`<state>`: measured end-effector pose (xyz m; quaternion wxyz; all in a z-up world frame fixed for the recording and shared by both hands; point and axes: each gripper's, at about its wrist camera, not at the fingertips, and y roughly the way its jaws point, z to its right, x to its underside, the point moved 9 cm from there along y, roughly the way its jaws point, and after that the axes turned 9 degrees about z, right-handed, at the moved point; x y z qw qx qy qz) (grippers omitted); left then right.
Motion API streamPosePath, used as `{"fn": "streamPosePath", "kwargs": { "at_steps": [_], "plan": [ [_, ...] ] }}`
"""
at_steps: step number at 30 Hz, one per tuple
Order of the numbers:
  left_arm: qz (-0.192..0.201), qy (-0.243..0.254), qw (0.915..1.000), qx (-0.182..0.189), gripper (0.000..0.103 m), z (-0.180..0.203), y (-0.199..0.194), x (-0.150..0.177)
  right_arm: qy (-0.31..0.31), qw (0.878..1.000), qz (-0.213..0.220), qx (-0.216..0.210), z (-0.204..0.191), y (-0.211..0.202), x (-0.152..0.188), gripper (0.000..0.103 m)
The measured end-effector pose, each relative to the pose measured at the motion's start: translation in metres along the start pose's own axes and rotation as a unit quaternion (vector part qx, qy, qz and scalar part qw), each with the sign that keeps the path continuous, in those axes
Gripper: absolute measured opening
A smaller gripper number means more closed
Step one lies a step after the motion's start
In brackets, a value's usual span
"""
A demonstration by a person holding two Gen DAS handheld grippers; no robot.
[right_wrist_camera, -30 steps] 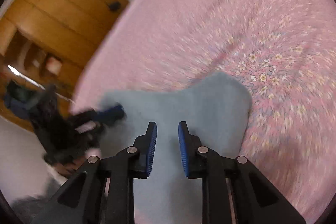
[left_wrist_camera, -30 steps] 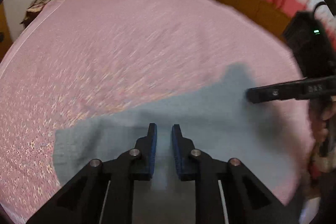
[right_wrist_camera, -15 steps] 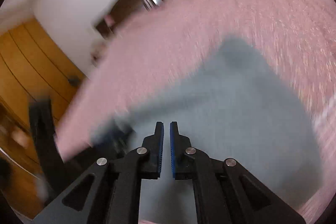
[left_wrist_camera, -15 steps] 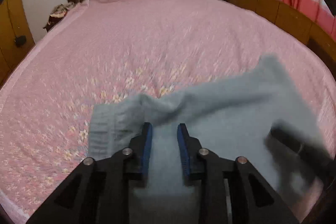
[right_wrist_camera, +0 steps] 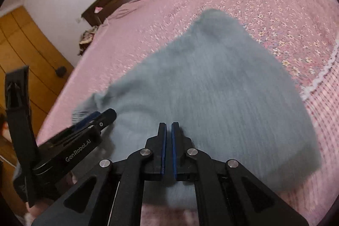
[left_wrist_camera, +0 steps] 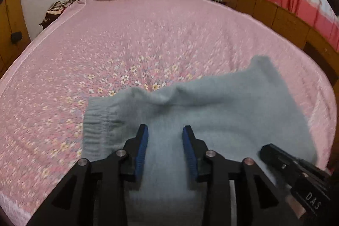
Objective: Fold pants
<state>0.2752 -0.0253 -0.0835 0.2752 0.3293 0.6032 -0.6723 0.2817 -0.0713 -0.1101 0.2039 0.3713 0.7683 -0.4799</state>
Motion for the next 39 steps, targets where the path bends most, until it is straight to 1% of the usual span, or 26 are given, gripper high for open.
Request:
{"fn": "streamPosePath", "kwargs": {
  "at_steps": [1,2,3,5,8,9,10,11,12,13,14,16,17,20,21,23,24,25,27,28,29,31,35,36,37,39],
  "plan": [
    [0.009,0.003,0.9999,0.005,0.036,0.001,-0.01,-0.001,-0.003,1.0,0.008,-0.009,-0.001,-0.005,-0.003,0.006],
    [0.012,0.009,0.9999,0.002,0.037,0.001,-0.016,0.002,-0.01,1.0,0.013,-0.006,0.0,-0.008,-0.002,0.006],
    [0.007,0.015,0.9999,-0.002,0.038,0.001,-0.016,0.009,-0.017,1.0,0.012,0.003,0.005,-0.007,0.003,0.006],
    [-0.008,0.028,0.9995,-0.013,0.039,-0.005,-0.011,0.022,-0.021,1.0,0.01,-0.005,0.013,-0.008,0.014,0.006],
    [-0.004,0.021,0.9997,-0.015,0.039,-0.006,-0.014,0.022,-0.002,1.0,0.019,-0.022,0.014,-0.025,0.006,0.007],
    [0.001,0.017,0.9998,-0.014,0.039,-0.004,-0.02,0.021,0.015,0.997,0.05,-0.051,0.01,-0.041,-0.006,0.007],
    [0.009,0.015,0.9998,-0.005,0.039,0.002,-0.027,0.022,0.022,0.991,0.101,-0.08,0.005,-0.06,-0.018,0.008],
    [0.019,0.018,0.9996,0.008,0.039,0.007,-0.035,0.021,0.012,0.989,0.128,-0.072,0.004,-0.07,-0.028,0.011],
    [0.022,0.024,0.9994,0.009,0.039,0.008,-0.035,0.02,-0.005,0.99,0.135,-0.049,0.005,-0.072,-0.032,0.012],
    [0.021,0.032,0.9992,0.0,0.039,0.009,-0.036,0.023,-0.023,0.993,0.111,-0.03,0.006,-0.063,-0.03,0.012],
    [0.017,0.041,0.9989,-0.011,0.039,0.008,-0.036,0.029,-0.024,0.995,0.088,-0.03,0.007,-0.055,-0.027,0.012],
    [0.01,0.045,0.9988,-0.014,0.04,0.006,-0.028,0.037,-0.003,0.999,0.044,-0.023,0.017,-0.034,-0.012,0.011],
    [0.009,0.04,0.9991,-0.011,0.04,0.004,-0.025,0.041,0.004,0.999,0.035,-0.02,0.024,-0.033,-0.004,0.011],
    [0.006,0.037,0.9992,-0.01,0.04,0.003,-0.026,0.039,-0.012,0.999,0.041,-0.019,0.022,-0.034,-0.005,0.011],
    [0.009,0.035,0.9993,-0.009,0.04,0.004,-0.03,0.037,-0.018,0.998,0.053,-0.019,0.019,-0.044,-0.01,0.011],
    [0.024,0.03,0.9992,0.002,0.04,0.004,-0.039,0.03,-0.024,0.993,0.107,-0.032,0.016,-0.057,-0.019,0.011],
    [0.028,0.032,0.9991,0.003,0.04,0.004,-0.042,0.028,-0.028,0.992,0.118,-0.031,0.015,-0.061,-0.024,0.011],
    [0.025,0.035,0.9991,-0.001,0.04,0.004,-0.042,0.029,-0.032,0.993,0.111,-0.025,0.016,-0.058,-0.024,0.011],
    [0.001,0.045,0.9988,-0.018,0.041,-0.002,-0.031,0.04,-0.024,0.997,0.071,-0.02,0.023,-0.043,-0.014,0.011],
    [-0.007,0.043,0.9989,-0.015,0.041,-0.004,-0.025,0.047,-0.009,0.998,0.057,-0.021,0.03,-0.035,-0.005,0.011],
    [-0.004,0.04,0.9991,-0.012,0.041,-0.005,-0.023,0.049,0.015,0.998,0.047,-0.03,0.038,-0.029,0.004,0.01],
    [-0.005,0.044,0.9989,-0.014,0.042,-0.003,-0.026,0.049,0.04,0.997,0.051,-0.049,0.042,-0.029,0.005,0.01],
    [0.003,0.05,0.9986,-0.016,0.041,0.001,-0.034,0.045,0.019,0.996,0.069,-0.051,0.041,-0.043,-0.003,0.01],
    [-0.001,0.054,0.9983,-0.018,0.042,0.001,-0.032,0.049,0.015,0.996,0.067,-0.047,0.045,-0.042,0.0,0.01],
    [-0.006,0.055,0.9983,-0.019,0.042,0.002,-0.03,0.054,0.016,0.997,0.053,-0.051,0.048,-0.035,0.007,0.01],
    [-0.004,0.048,0.9986,-0.021,0.042,0.002,-0.031,0.056,0.021,0.997,0.045,-0.06,0.05,-0.041,0.009,0.01]
  ]
}}
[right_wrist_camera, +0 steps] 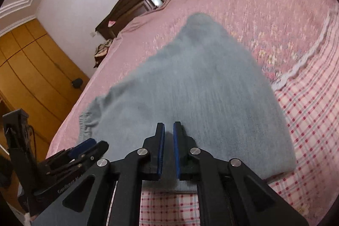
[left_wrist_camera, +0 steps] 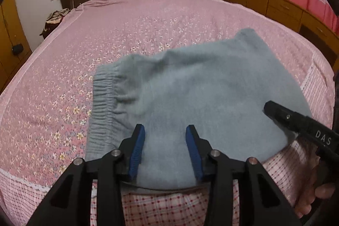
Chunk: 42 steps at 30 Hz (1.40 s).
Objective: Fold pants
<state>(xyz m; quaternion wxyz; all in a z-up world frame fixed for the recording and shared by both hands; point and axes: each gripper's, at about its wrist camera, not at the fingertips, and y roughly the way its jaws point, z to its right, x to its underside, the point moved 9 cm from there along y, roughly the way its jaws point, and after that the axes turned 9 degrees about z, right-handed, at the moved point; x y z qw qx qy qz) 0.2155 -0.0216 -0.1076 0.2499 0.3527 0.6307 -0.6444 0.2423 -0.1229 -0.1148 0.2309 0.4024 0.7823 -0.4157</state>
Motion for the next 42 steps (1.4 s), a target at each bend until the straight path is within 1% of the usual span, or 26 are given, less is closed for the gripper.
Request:
{"fn": "streamPosePath", "kwargs": {
  "at_steps": [3,5,9,11,13,14,15,16,17,18,19,20,22,25,27,30,31,33,34,35,36,37,38,39,40,42],
  "plan": [
    [-0.003,-0.007,1.0,-0.003,0.042,-0.002,-0.001,-0.001,0.008,1.0,-0.012,0.002,-0.001,-0.002,-0.004,0.01],
    [-0.003,-0.006,1.0,-0.004,0.042,0.0,-0.006,-0.001,0.006,1.0,-0.009,0.009,-0.002,-0.001,-0.004,0.01],
    [-0.002,0.004,1.0,-0.007,0.043,-0.002,-0.007,0.003,-0.024,1.0,0.003,0.018,-0.004,-0.002,0.002,0.01],
    [-0.002,0.001,1.0,-0.003,0.043,-0.003,-0.007,0.004,-0.017,1.0,-0.002,0.016,-0.004,-0.002,0.0,0.01],
    [-0.002,-0.005,1.0,0.004,0.043,-0.006,-0.011,0.001,0.004,1.0,-0.026,0.005,-0.005,-0.006,-0.005,0.01],
    [-0.002,-0.01,0.9999,0.011,0.043,-0.008,-0.013,-0.001,0.014,0.999,-0.037,-0.012,-0.006,-0.009,-0.014,0.011],
    [-0.002,-0.015,0.9997,0.017,0.043,-0.01,-0.015,-0.002,0.023,0.999,-0.033,-0.026,-0.006,-0.016,-0.029,0.013],
    [-0.003,-0.02,0.9995,0.023,0.043,-0.013,-0.018,-0.004,0.031,0.999,-0.019,-0.028,-0.002,-0.024,-0.043,0.026],
    [-0.007,-0.025,0.9994,0.024,0.043,-0.015,-0.02,-0.004,0.048,0.999,0.002,-0.017,0.009,-0.033,-0.061,0.047],
    [-0.011,-0.03,0.9992,0.022,0.043,-0.018,-0.023,-0.005,0.066,0.998,0.013,-0.01,0.021,-0.038,-0.075,0.056],
    [-0.011,-0.037,0.999,0.024,0.043,-0.019,-0.026,-0.006,0.09,0.996,0.015,-0.022,0.037,-0.039,-0.091,0.066],
    [-0.007,-0.045,0.9985,0.03,0.043,-0.02,-0.029,-0.007,0.105,0.994,0.002,-0.037,0.048,-0.035,-0.098,0.066],
    [0.001,-0.054,0.9977,0.04,0.044,-0.023,-0.037,-0.012,0.131,0.988,-0.052,-0.063,0.072,-0.017,-0.1,0.066],
    [0.011,-0.052,0.9978,0.04,0.044,-0.027,-0.046,-0.018,0.169,0.968,-0.14,-0.122,0.098,0.011,-0.087,0.066],
    [0.015,-0.048,0.998,0.038,0.044,-0.031,-0.05,-0.021,0.166,0.961,-0.155,-0.157,0.097,0.016,-0.085,0.066],
    [0.011,-0.05,0.9981,0.035,0.044,-0.037,-0.051,-0.019,0.121,0.961,-0.176,-0.175,0.089,0.022,-0.081,0.066],
    [0.007,-0.055,0.9978,0.036,0.044,-0.039,-0.049,-0.017,0.11,0.96,-0.184,-0.181,0.087,0.026,-0.078,0.063],
    [-0.003,-0.068,0.9968,0.043,0.044,-0.042,-0.047,-0.014,0.109,0.957,-0.189,-0.191,0.086,0.031,-0.076,0.052],
    [-0.006,-0.072,0.9964,0.046,0.044,-0.043,-0.047,-0.013,0.114,0.957,-0.195,-0.184,0.091,0.035,-0.074,0.029],
    [-0.008,-0.073,0.9962,0.046,0.044,-0.044,-0.047,-0.012,0.12,0.956,-0.202,-0.176,0.097,0.038,-0.072,0.015],
    [-0.01,-0.073,0.9963,0.045,0.044,-0.043,-0.047,-0.01,0.14,0.951,-0.215,-0.174,0.103,0.041,-0.07,0.012],
    [-0.01,-0.072,0.9963,0.045,0.044,-0.044,-0.049,-0.01,0.163,0.943,-0.224,-0.184,0.106,0.041,-0.07,0.011],
    [-0.008,-0.072,0.9964,0.044,0.044,-0.045,-0.051,-0.011,0.161,0.943,-0.226,-0.183,0.105,0.04,-0.071,0.01],
    [-0.004,-0.072,0.9966,0.041,0.044,-0.048,-0.055,-0.012,0.148,0.947,-0.23,-0.17,0.102,0.04,-0.073,0.01],
    [-0.001,-0.072,0.9967,0.037,0.044,-0.052,-0.058,-0.013,0.127,0.953,-0.235,-0.144,0.098,0.038,-0.076,0.01],
    [0.006,-0.079,0.9966,0.025,0.044,-0.066,-0.064,-0.013,0.109,0.96,-0.242,-0.091,0.089,0.037,-0.084,0.01]
  ]
}}
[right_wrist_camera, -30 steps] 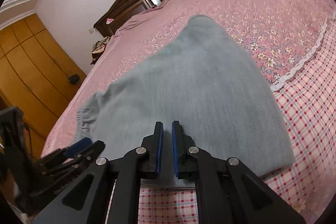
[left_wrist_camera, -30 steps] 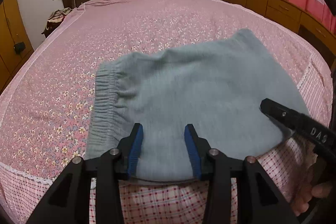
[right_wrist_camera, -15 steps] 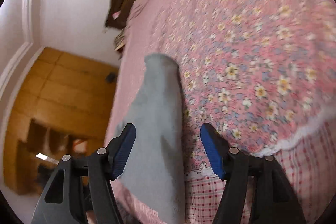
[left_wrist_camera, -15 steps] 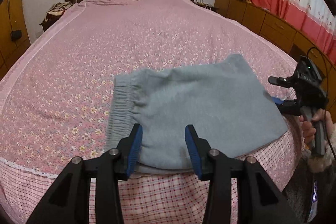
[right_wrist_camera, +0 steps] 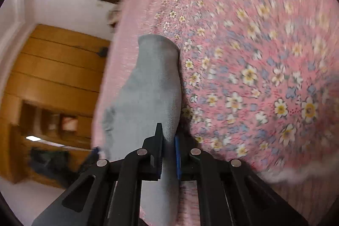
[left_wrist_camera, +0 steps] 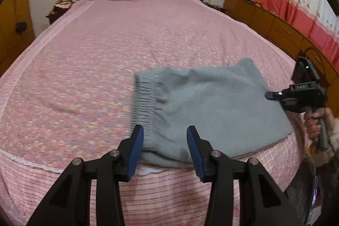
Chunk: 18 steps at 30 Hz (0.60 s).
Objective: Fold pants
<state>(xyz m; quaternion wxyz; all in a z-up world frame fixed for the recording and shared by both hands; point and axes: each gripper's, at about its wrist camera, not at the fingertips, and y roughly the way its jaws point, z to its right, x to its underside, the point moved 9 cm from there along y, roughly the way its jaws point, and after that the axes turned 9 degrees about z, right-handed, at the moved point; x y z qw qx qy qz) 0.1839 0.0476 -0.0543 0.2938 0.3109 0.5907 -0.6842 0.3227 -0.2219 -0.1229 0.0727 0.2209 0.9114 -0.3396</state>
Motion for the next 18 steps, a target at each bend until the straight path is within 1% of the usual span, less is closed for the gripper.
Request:
{"fn": "streamPosePath", "kwargs": {
  "at_steps": [1,3,5,7,9,11,12,14,16,18],
  "plan": [
    [0.003,-0.006,1.0,-0.003,0.044,-0.008,-0.003,-0.001,-0.003,0.999,0.002,0.042,-0.009,-0.003,-0.002,0.01],
    [0.005,-0.025,0.9997,-0.006,0.044,-0.026,-0.004,-0.002,-0.025,0.995,0.01,0.093,-0.031,-0.005,-0.005,0.01],
    [0.005,-0.043,0.999,-0.009,0.044,-0.044,-0.004,-0.001,-0.045,0.99,0.018,0.131,-0.064,-0.007,-0.009,0.01],
    [0.007,-0.069,0.9976,-0.008,0.044,-0.063,-0.002,-0.001,-0.056,0.985,0.023,0.161,-0.093,-0.005,-0.01,0.01],
    [0.012,-0.091,0.9957,-0.005,0.044,-0.077,-0.001,0.0,-0.081,0.978,0.024,0.19,-0.126,0.002,-0.006,0.01],
    [0.019,-0.116,0.9931,0.0,0.044,-0.092,-0.001,0.005,-0.123,0.967,0.021,0.224,-0.159,0.017,0.0,0.01],
    [0.02,-0.129,0.9914,0.004,0.045,-0.098,-0.001,0.009,-0.138,0.961,0.02,0.238,-0.174,0.025,0.004,0.01],
    [0.019,-0.149,0.9885,0.017,0.045,-0.106,-0.001,0.02,-0.157,0.955,0.013,0.252,-0.194,0.049,0.01,0.01],
    [0.012,-0.154,0.9877,0.025,0.045,-0.109,0.0,0.029,-0.171,0.95,0.009,0.262,-0.209,0.069,0.023,0.01],
    [0.002,-0.154,0.9875,0.033,0.045,-0.111,0.0,0.034,-0.179,0.948,-0.003,0.264,-0.221,0.092,0.035,0.01]
  ]
}}
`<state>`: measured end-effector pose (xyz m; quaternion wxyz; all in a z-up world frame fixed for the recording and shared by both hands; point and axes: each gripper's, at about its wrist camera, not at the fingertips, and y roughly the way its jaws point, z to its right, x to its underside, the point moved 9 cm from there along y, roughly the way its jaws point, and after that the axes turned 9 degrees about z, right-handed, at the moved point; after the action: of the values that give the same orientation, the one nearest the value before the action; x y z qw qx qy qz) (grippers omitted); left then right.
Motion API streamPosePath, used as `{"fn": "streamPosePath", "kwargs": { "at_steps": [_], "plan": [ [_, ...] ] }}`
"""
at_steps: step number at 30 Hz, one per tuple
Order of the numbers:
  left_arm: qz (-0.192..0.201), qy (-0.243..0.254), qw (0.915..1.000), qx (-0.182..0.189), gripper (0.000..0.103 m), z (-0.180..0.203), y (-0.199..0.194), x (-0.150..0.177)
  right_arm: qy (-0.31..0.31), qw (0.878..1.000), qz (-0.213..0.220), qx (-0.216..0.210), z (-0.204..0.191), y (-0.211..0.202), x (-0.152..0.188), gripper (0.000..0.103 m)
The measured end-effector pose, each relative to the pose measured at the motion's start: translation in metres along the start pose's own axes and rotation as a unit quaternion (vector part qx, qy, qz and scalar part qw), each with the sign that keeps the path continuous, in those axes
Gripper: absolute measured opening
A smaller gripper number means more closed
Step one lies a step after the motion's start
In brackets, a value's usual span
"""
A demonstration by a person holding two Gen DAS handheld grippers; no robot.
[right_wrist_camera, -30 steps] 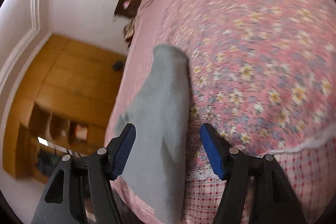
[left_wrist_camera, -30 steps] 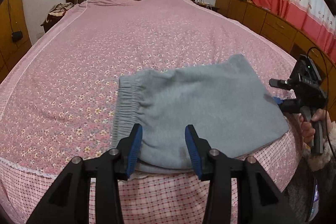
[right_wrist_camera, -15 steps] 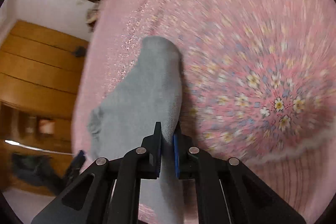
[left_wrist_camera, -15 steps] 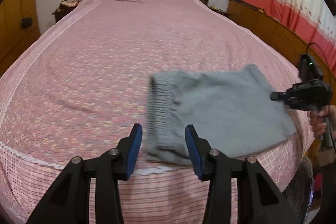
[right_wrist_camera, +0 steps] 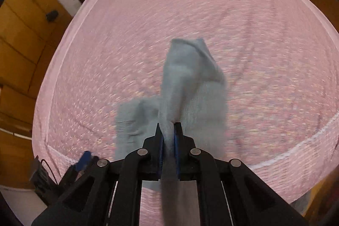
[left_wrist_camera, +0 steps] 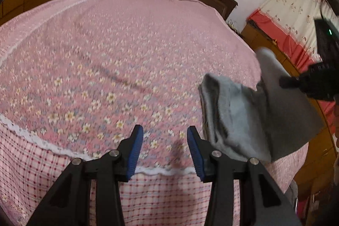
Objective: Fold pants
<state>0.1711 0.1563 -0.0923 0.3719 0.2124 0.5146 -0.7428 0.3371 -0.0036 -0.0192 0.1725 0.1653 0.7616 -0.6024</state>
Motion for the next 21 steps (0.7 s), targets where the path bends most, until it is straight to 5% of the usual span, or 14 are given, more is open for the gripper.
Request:
{"fn": "streamPosePath", "kwargs": {
  "at_steps": [8,21],
  "plan": [
    [0.022,-0.04,0.9988,0.016,0.047,-0.025,-0.028,-0.005,-0.036,0.999,-0.033,0.024,-0.056,0.037,0.023,0.01],
    [0.03,-0.045,0.9985,0.007,0.047,-0.039,-0.047,-0.006,-0.051,0.997,-0.019,0.061,-0.081,0.061,0.025,0.01]
  ]
}}
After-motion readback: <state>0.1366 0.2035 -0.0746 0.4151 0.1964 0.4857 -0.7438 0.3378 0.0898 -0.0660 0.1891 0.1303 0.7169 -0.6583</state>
